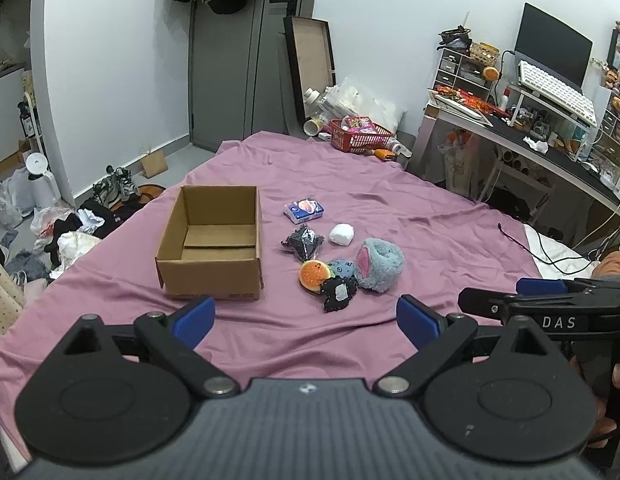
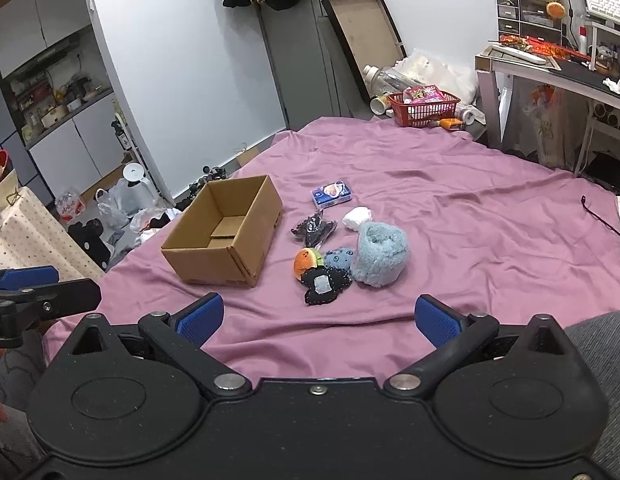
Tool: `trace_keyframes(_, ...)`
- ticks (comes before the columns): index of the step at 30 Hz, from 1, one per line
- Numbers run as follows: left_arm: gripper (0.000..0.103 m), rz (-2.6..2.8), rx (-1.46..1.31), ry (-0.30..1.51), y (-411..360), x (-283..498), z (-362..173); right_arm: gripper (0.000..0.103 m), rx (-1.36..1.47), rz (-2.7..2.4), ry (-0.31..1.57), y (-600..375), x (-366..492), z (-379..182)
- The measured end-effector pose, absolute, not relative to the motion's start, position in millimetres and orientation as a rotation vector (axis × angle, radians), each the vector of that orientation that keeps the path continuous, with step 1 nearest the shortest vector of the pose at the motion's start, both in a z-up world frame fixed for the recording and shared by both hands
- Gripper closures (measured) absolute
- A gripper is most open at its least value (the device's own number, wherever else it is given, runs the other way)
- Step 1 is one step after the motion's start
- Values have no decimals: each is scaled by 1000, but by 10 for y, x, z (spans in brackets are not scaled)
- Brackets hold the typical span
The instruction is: Organize soft objects
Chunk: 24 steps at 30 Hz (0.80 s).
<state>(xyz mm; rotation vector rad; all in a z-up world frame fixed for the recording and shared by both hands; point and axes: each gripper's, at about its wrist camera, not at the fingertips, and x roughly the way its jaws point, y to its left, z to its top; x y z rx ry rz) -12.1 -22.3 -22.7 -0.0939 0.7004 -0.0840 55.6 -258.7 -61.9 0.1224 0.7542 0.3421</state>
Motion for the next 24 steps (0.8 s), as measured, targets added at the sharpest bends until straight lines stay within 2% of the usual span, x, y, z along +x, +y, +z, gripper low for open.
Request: trace_keyframes(24, 6, -108, -110, 704, -274, -118, -259, 0, 143, 360, 762, -2597, 555, -644)
